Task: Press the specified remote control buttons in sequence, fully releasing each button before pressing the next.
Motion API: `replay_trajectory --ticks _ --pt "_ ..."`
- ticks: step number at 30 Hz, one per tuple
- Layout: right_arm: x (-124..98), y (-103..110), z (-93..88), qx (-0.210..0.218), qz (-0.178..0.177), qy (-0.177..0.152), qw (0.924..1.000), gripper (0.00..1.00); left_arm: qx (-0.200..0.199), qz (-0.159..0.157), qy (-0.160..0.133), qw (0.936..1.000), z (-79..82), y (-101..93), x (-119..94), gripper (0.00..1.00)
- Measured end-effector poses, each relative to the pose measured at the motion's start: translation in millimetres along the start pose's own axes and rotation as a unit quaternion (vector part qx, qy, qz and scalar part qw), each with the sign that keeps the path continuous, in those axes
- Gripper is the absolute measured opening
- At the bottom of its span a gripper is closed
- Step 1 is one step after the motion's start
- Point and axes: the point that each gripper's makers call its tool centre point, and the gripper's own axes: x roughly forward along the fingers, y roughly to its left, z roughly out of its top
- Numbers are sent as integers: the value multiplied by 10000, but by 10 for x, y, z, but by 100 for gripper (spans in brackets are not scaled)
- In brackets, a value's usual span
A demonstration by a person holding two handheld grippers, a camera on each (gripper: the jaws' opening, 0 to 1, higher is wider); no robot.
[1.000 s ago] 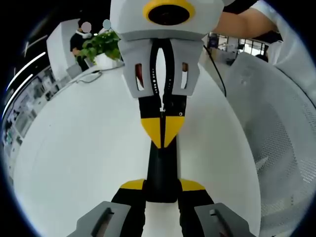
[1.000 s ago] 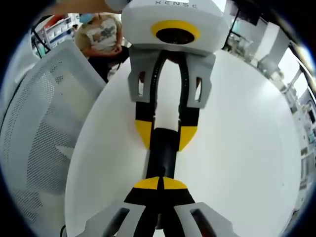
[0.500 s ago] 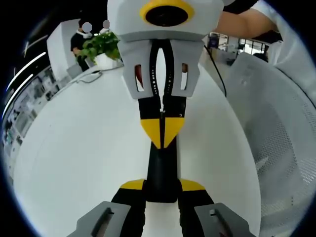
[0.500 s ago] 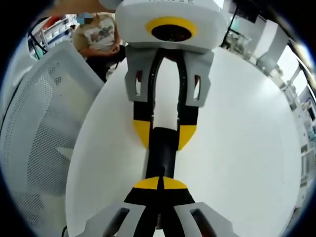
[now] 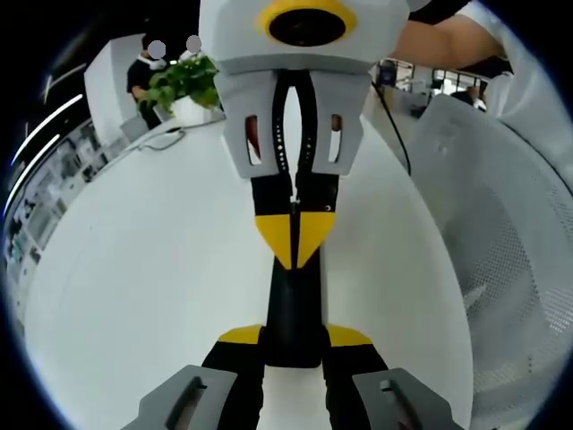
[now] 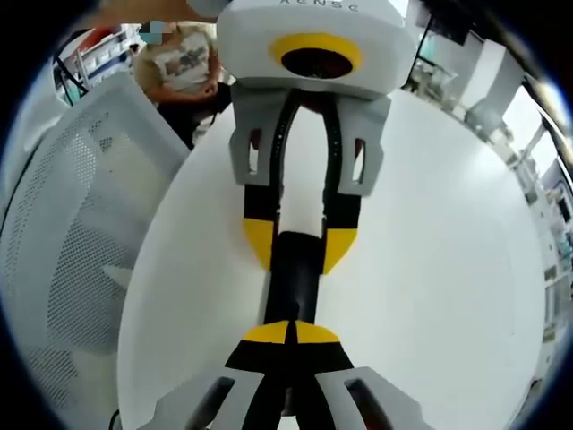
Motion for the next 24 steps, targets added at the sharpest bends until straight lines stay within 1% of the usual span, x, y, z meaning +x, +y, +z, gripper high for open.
replay_trajectory --ticks 8,14,24 --pt "-11 9 14 -88 -15 4 10000 0 2 -8 15 10000 -5 5 2 24" --pt "-88 6 98 -121 -104 -105 9998 0 4 -17 17 10000 -10 13 7 24" --pt "-162 6 162 -223 -182 -117 9995 0 3 -10 37 10000 -4 0 2 24"
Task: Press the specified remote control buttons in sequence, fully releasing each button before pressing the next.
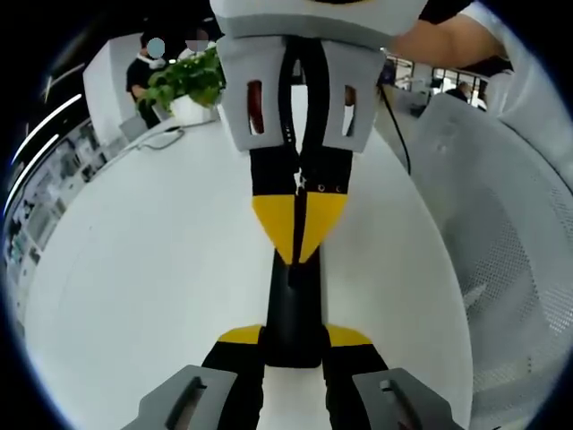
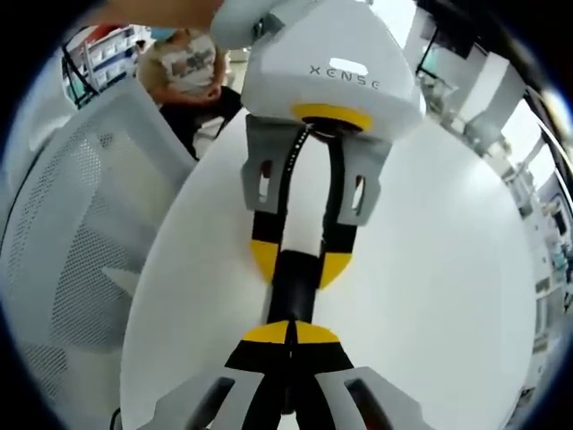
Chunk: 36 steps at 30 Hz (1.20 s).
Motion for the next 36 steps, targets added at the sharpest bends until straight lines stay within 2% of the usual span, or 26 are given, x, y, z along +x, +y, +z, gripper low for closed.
replay_trajectory --ticks 24,36 --pt "-177 -133 114 -59 -212 -133 9997 0 -4 7 15 10000 6 -11 -7 24" --pt "-140 -136 111 -57 -176 -138 9997 0 -2 2 3 10000 3 5 0 24"
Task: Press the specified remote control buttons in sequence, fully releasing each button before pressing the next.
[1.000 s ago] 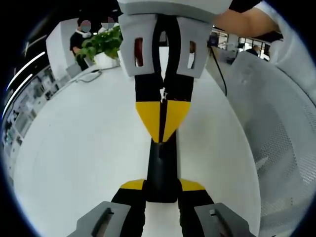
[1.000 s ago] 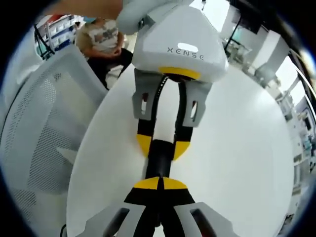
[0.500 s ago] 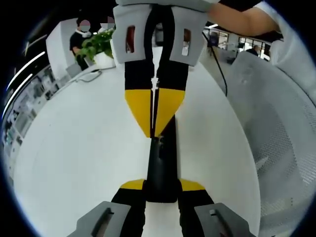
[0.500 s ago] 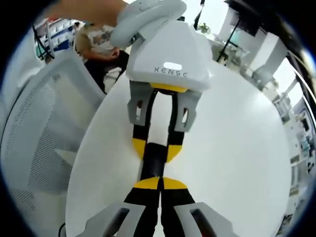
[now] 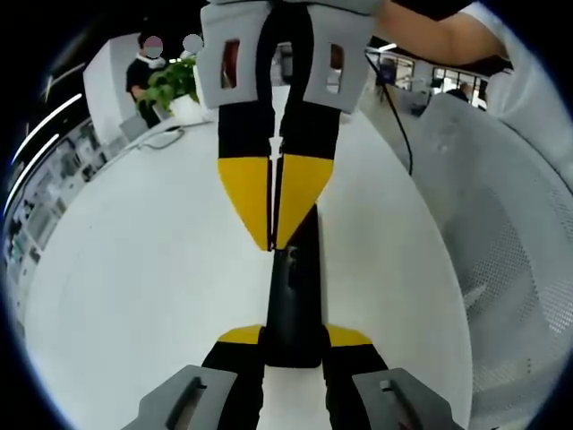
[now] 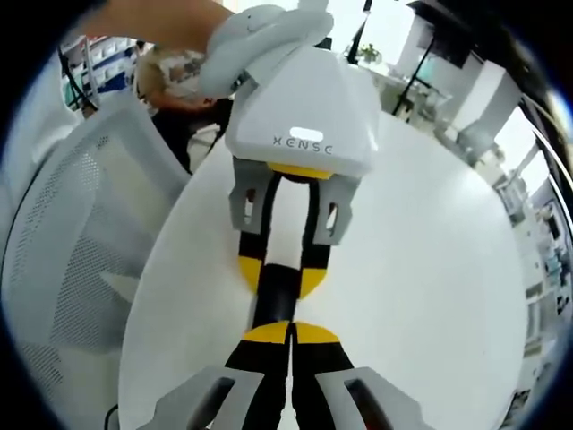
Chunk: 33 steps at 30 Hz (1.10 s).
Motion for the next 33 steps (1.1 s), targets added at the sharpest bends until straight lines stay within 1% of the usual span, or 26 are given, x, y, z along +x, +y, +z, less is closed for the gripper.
replay_trajectory --ticks 18,33 --pt "198 102 -89 44 243 79 9997 0 -4 9 -34 10000 4 -8 0 24" --pt "291 149 -120 45 353 118 9993 0 -3 15 -59 10000 3 -11 -1 24"
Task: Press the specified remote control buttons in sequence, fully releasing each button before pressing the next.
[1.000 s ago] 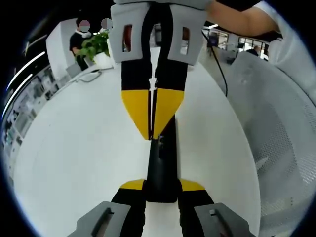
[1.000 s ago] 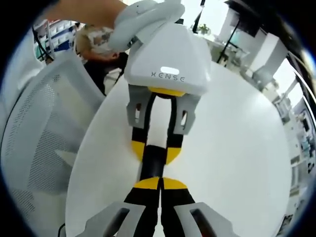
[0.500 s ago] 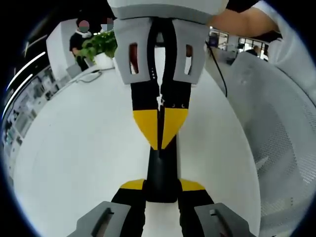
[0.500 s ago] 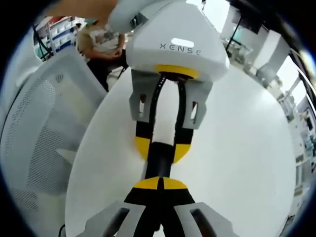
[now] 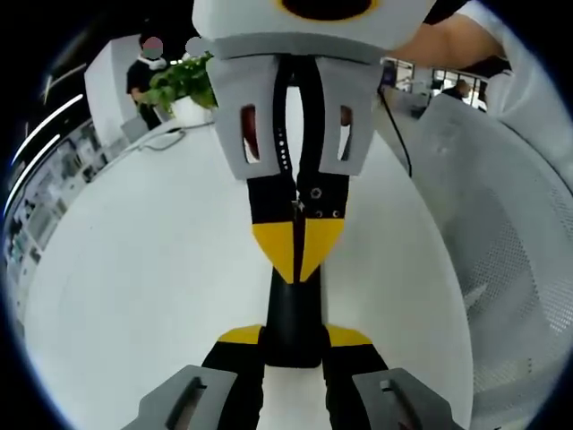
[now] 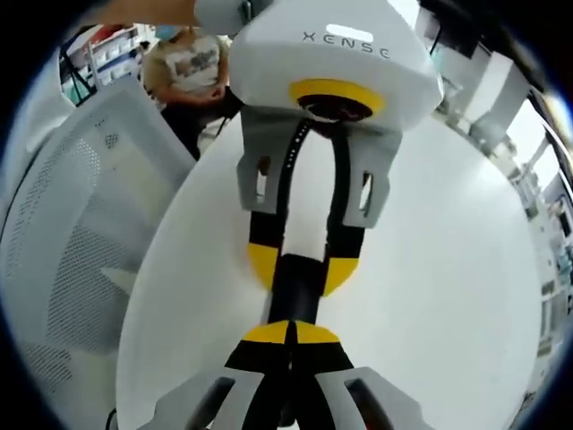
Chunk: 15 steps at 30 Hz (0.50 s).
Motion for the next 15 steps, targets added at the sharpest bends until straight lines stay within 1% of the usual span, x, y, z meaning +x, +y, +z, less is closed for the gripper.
replay_trajectory --ticks 15 --pt "43 32 -30 10 74 27 10000 0 -12 -15 -30 10000 -3 -3 -2 24"
